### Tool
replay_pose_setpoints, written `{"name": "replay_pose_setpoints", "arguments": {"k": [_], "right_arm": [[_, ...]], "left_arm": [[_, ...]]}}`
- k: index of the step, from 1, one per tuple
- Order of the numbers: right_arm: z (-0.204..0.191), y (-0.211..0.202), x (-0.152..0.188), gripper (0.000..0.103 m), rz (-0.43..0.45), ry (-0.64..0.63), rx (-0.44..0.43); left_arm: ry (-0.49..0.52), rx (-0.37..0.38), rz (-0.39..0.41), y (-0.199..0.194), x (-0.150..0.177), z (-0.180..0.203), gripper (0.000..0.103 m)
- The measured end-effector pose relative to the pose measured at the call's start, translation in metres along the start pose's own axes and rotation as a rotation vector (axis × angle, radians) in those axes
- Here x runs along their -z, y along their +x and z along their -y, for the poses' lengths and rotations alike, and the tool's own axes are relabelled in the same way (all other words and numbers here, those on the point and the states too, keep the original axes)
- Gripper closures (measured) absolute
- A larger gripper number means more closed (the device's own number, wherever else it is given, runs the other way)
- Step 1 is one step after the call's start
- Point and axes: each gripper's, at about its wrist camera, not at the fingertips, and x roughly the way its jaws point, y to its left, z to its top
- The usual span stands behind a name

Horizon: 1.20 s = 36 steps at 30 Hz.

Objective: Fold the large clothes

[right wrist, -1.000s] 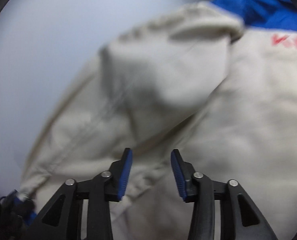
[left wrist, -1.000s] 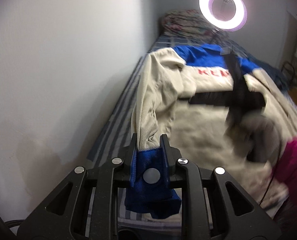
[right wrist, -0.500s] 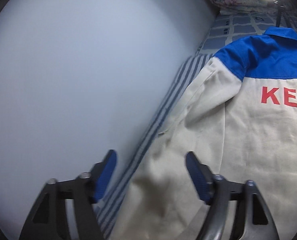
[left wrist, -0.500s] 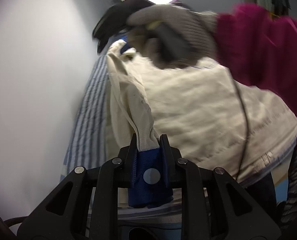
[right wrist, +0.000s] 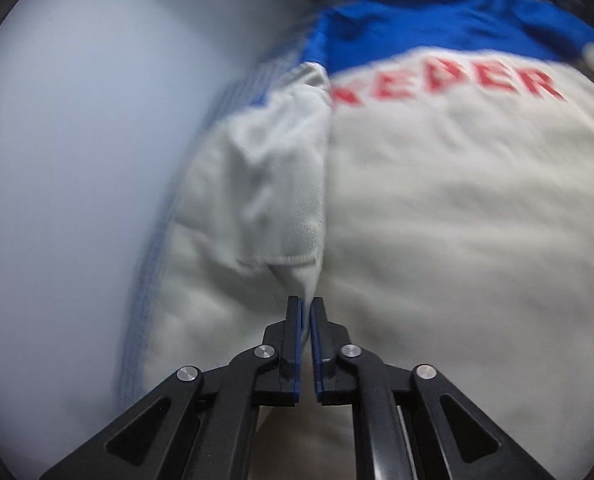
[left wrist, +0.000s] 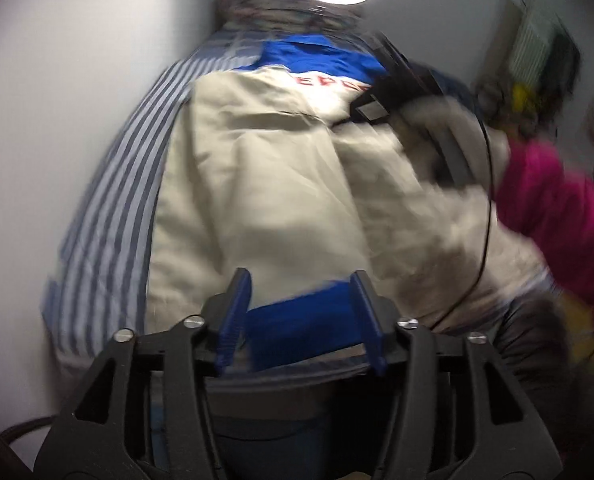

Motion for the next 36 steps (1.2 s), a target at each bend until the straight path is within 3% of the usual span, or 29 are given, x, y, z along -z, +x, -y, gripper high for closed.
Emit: {"name": "replay_pose_setpoints", "arguments": {"k": [2, 6, 8, 11, 16, 17, 18, 19, 20, 21, 22, 24, 28, 30, 34, 36], "right_arm": [[0.014, -0.001, 0.012, 0.097, -0.011, 0.019, -0.039], [0.004, -0.03, 0.042, 0.047, 0.016, 0.014, -0.131], [-0.006, -0.037, 0.059, 0.043, 0.0, -0.036, -0.163], [-0.034, -0.034, 0.084, 0.044, -0.058, -0.114, -0.16], [-0.043, -0.017, 0.119, 0.05, -0.138, -0.16, -0.162], [-0.046, -0.013, 0.124, 0.051, -0.143, -0.171, -0.15], [-0.048, -0.011, 0.127, 0.052, -0.141, -0.179, -0.137], [-0.051, -0.011, 0.129, 0.057, -0.13, -0.185, -0.122], [-0.052, -0.009, 0.129, 0.066, -0.13, -0.188, -0.125], [-0.054, -0.007, 0.128, 0.091, -0.146, -0.183, -0.156], [-0.057, -0.007, 0.129, 0.098, -0.149, -0.17, -0.168], [-0.072, -0.01, 0.129, 0.101, -0.123, -0.201, -0.147], [-0.109, -0.024, 0.13, 0.102, -0.07, -0.25, -0.204], [-0.119, -0.022, 0.135, 0.102, -0.068, -0.292, -0.193], [-0.117, 0.003, 0.152, 0.102, -0.151, -0.366, -0.037], [-0.112, 0.006, 0.156, 0.102, -0.156, -0.368, -0.026]], "left_arm": [[-0.151, 0.024, -0.008, -0.001, 0.002, -0.03, 0.048], [-0.407, 0.063, -0.069, 0.015, 0.005, -0.083, 0.048], [-0.505, 0.111, -0.105, 0.032, 0.009, -0.097, 0.048], [-0.524, 0.133, -0.138, 0.054, 0.008, -0.094, 0.048], [-0.451, 0.127, -0.178, 0.084, 0.0, -0.068, 0.048], [-0.438, 0.114, -0.184, 0.091, -0.001, -0.066, 0.059], [-0.417, 0.097, -0.189, 0.095, 0.0, -0.065, 0.086], [-0.407, 0.087, -0.198, 0.097, 0.002, -0.067, 0.097], [-0.412, 0.08, -0.194, 0.098, 0.002, -0.067, 0.099], [-0.419, 0.076, -0.182, 0.097, 0.004, -0.07, 0.1], [-0.42, 0.068, -0.172, 0.095, 0.002, -0.07, 0.101], [-0.402, 0.037, -0.127, 0.078, -0.004, -0.072, 0.102], [-0.35, -0.042, -0.002, 0.028, -0.018, -0.082, 0.102], [-0.355, -0.077, 0.022, 0.022, -0.015, -0.091, 0.102], [-0.415, -0.08, -0.105, 0.063, 0.011, -0.11, 0.102], [-0.424, -0.08, -0.119, 0.075, 0.021, -0.111, 0.102]]}}
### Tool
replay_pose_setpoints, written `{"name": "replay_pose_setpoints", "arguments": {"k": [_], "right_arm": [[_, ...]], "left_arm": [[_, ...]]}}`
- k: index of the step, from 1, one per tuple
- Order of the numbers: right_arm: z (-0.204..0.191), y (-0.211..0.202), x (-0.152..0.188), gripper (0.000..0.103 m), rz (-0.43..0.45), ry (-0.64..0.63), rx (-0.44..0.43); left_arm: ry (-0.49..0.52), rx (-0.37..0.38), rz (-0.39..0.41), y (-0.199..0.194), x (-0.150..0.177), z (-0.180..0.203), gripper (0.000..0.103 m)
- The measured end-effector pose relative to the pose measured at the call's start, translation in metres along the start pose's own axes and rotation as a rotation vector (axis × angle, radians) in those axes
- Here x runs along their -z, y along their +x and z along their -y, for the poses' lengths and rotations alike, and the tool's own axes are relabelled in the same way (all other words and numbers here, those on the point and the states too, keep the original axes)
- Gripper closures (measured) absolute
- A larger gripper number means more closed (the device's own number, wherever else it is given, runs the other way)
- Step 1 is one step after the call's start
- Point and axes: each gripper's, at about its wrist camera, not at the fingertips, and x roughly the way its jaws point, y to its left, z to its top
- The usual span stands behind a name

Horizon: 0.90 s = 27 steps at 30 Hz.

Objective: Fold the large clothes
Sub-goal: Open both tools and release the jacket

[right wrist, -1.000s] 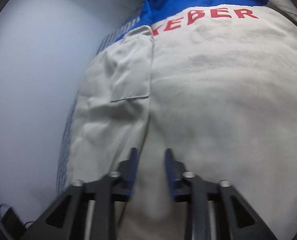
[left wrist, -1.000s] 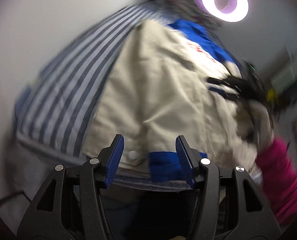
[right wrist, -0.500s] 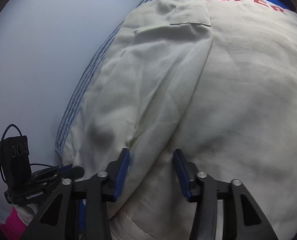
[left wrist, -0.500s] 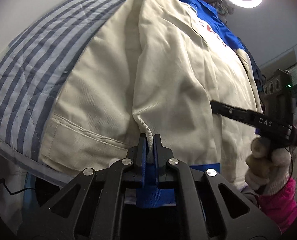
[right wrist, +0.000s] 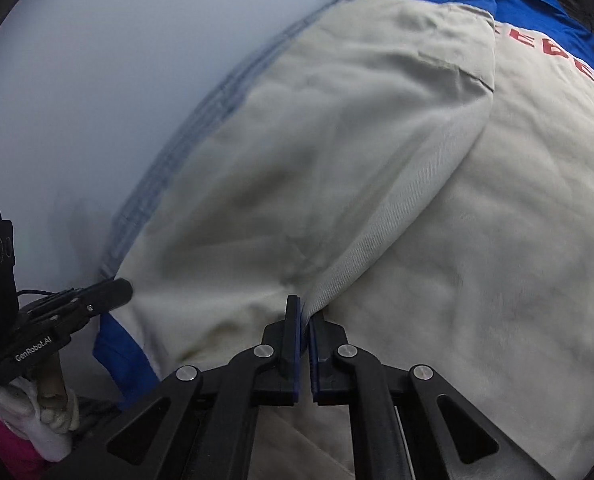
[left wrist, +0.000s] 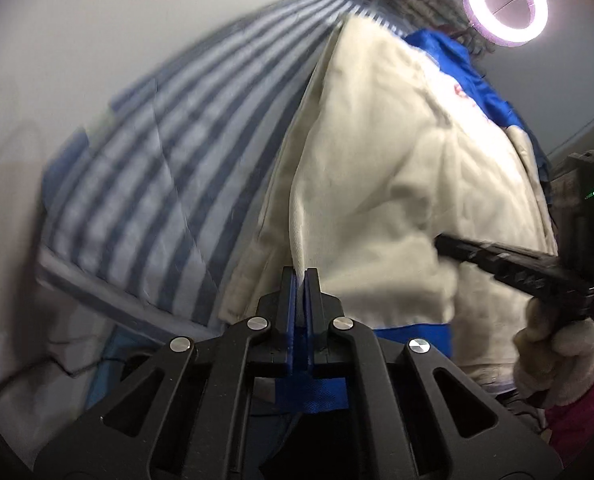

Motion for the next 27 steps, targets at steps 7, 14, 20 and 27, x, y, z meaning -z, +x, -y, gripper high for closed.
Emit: {"name": "replay_pose_setpoints", "arguments": {"k": [7, 14, 20, 27], "right_arm": [[-0.001, -0.044, 0.009, 0.076, 0.052, -0.06, 0.04], [-0.022, -0.061, -0.018, 0.07, 0.2, -0.124, 0.079], [-0.027, -0.012, -0.068, 0.07, 0.203, -0.14, 0.131], [-0.009, 0.025, -0.143, 0.069, 0.239, -0.005, 0.138]], "left_arm": [[-0.016, 0.036, 0.036, -0.02, 0.002, -0.014, 0.099], [-0.122, 0.072, 0.056, -0.019, -0.004, -0.039, 0.041], [-0.1, 0.088, 0.019, 0.004, -0.01, -0.031, 0.044], [-0.027, 0.085, 0.024, 0.002, -0.008, -0.018, 0.086]]}}
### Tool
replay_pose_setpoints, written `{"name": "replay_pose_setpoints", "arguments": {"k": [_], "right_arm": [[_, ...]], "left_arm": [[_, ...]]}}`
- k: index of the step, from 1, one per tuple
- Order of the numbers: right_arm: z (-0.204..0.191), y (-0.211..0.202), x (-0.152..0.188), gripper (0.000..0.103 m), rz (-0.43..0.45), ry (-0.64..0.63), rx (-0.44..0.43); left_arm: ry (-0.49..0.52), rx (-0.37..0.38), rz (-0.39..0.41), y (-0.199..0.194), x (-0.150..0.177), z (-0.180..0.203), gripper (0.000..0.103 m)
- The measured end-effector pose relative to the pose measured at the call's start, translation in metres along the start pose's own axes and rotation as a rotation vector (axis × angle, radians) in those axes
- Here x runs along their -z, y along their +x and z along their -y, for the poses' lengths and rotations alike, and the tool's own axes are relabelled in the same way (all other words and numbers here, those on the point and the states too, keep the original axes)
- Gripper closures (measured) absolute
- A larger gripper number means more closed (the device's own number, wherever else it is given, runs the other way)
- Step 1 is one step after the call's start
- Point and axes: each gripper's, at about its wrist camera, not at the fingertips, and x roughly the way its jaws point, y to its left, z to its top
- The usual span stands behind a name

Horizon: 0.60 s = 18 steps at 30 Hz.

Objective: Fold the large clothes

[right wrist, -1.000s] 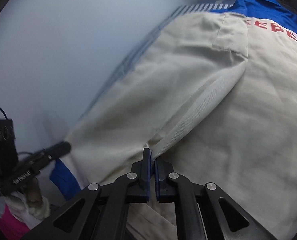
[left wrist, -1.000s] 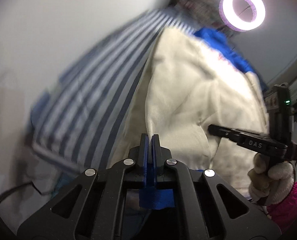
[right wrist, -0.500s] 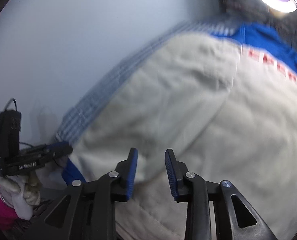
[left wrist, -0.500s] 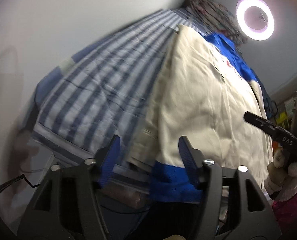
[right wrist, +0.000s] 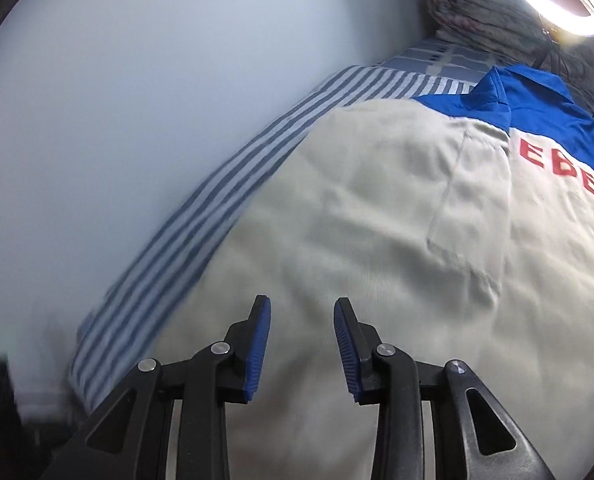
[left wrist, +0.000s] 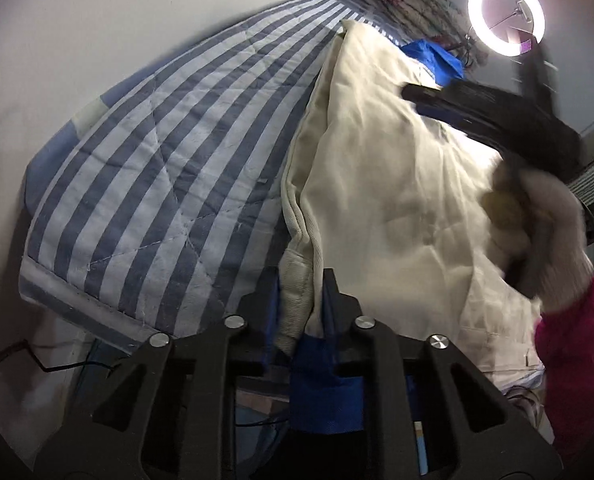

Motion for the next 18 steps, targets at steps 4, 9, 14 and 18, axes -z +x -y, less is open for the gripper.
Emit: {"name": "replay_pose_setpoints", "arguments": {"k": [4, 9, 14, 18], "right_arm": [[-0.003, 0.046, -0.008, 0.067, -0.075, 0.042, 0.022], [-0.015, 0.037, -0.015, 0.051, -0.11, 0.039, -0.037], [-0.032, 0.013, -0.036, 0.024, -0.111, 0.056, -0.086], [-0.057, 0.028, -0.045, 0.024, -0.168, 0.02, -0.025]], "left_arm": [[0.002, 0.012, 0.022, -0.008, -0.002, 0.005, 0.087], [0.059, 0.019, 0.064, -0.023, -0.004, 0.021, 0.088], [0.107, 0.008, 0.091, -0.029, -0.001, 0.037, 0.089], [0.135, -0.001, 0.102, -0.032, 0.002, 0.048, 0.09]]}}
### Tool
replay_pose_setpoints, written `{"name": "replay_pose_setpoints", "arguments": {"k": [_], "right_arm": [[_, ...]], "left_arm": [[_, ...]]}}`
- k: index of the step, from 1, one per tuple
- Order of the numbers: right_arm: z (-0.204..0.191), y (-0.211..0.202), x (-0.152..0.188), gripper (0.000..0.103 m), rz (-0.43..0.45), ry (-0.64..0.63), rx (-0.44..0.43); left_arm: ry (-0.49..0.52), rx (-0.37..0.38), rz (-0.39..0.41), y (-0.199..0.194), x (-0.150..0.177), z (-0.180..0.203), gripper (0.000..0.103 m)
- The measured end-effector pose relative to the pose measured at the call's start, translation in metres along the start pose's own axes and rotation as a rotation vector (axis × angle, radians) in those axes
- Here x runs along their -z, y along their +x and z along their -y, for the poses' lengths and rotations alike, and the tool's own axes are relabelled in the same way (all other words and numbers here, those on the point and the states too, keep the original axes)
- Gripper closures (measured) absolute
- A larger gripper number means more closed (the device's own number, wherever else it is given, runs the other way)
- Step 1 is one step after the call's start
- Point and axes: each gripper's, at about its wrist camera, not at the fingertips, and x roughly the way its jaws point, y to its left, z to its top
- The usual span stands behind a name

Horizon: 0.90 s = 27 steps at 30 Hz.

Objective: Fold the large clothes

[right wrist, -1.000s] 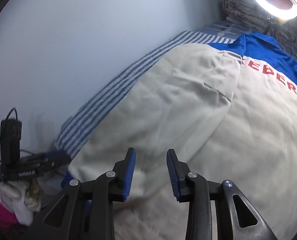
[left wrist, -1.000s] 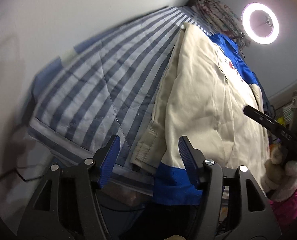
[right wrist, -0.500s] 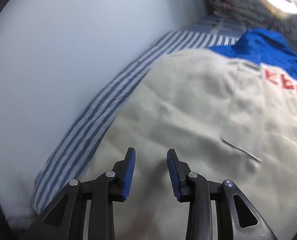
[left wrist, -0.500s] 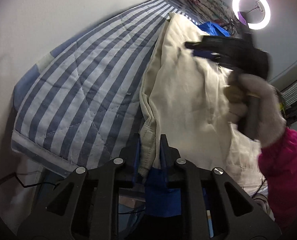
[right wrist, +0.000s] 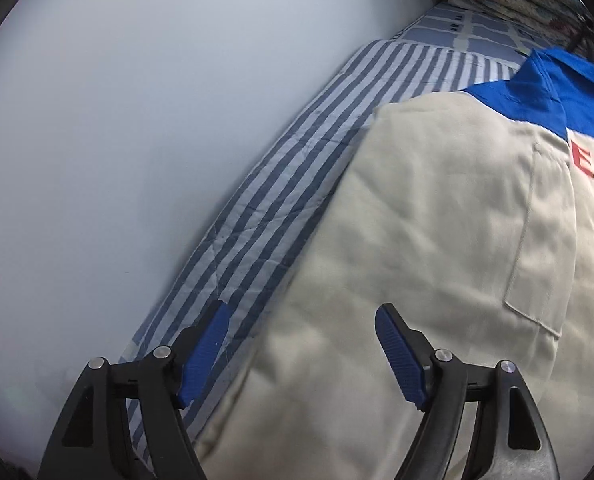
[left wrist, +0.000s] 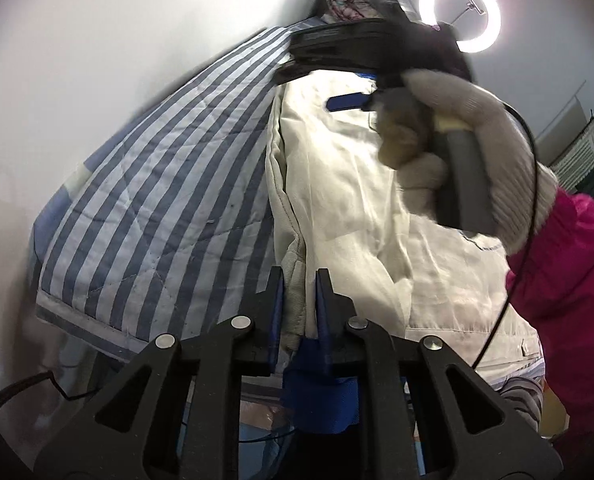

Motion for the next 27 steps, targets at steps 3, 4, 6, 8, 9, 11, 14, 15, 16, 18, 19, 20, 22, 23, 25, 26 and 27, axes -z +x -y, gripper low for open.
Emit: {"name": "replay_pose_setpoints", "arguments": {"k": [3, 4, 6, 8, 9, 11, 14, 15, 16, 18, 19, 20, 22, 23, 25, 26, 27], "right_arm": [[-0.016, 0.02, 0.003, 0.025, -0.053, -0.018, 0.069], [-0.02, 0.026, 0.002, 0.025, -0.069, -0.027, 0.093], [-0.03, 0.039, 0.002, 0.025, -0.1, -0.06, 0.167], [-0.036, 0.049, 0.004, 0.031, -0.114, -0.091, 0.243], [-0.037, 0.05, 0.005, 0.039, -0.112, -0.101, 0.277], [-0.037, 0.047, 0.006, 0.06, -0.091, -0.103, 0.31], [-0.022, 0.029, 0.007, 0.093, -0.059, -0.06, 0.244], [-0.016, 0.02, 0.007, 0.098, -0.041, -0.034, 0.202], [-0.006, 0.01, 0.008, 0.1, -0.015, 0.002, 0.14], [0.018, -0.016, 0.015, 0.1, 0.052, 0.09, 0.008], [0.027, -0.027, 0.019, 0.101, 0.077, 0.133, -0.04], [0.037, -0.036, 0.023, 0.101, 0.101, 0.166, -0.083], [0.054, -0.054, 0.034, 0.101, 0.15, 0.214, -0.145], [0.064, -0.064, 0.042, 0.101, 0.177, 0.237, -0.175], [0.078, -0.077, 0.051, 0.101, 0.216, 0.266, -0.201], [0.085, -0.085, 0.058, 0.101, 0.24, 0.284, -0.22], [0.093, -0.091, 0.066, 0.101, 0.26, 0.299, -0.232]], "left_arm": [[0.024, -0.004, 0.004, 0.0, 0.001, 0.006, 0.091], [0.034, -0.008, 0.006, 0.0, 0.001, 0.008, 0.091], [0.055, -0.017, 0.008, 0.0, 0.002, 0.011, 0.091], [0.067, -0.022, 0.007, 0.002, 0.002, 0.014, 0.092], [0.071, -0.025, 0.007, 0.002, 0.002, 0.016, 0.092], [0.082, -0.032, 0.008, 0.004, 0.002, 0.022, 0.092], [0.11, -0.038, 0.01, 0.003, 0.003, 0.033, 0.093], [0.129, -0.043, 0.012, 0.003, 0.004, 0.04, 0.093], [0.151, -0.047, 0.015, 0.003, 0.005, 0.048, 0.093], [0.199, -0.056, 0.023, 0.001, 0.007, 0.064, 0.094], [0.225, -0.06, 0.027, 0.0, 0.008, 0.07, 0.094], [0.26, -0.062, 0.03, -0.001, 0.01, 0.08, 0.094], [0.306, -0.065, 0.029, -0.001, 0.015, 0.097, 0.095], [0.333, -0.067, 0.027, -0.001, 0.016, 0.105, 0.095], [0.379, -0.069, 0.022, 0.0, 0.02, 0.121, 0.095], [0.398, -0.066, 0.019, -0.003, 0.024, 0.129, 0.095], [0.417, -0.061, 0.014, -0.004, 0.027, 0.137, 0.095]]}}
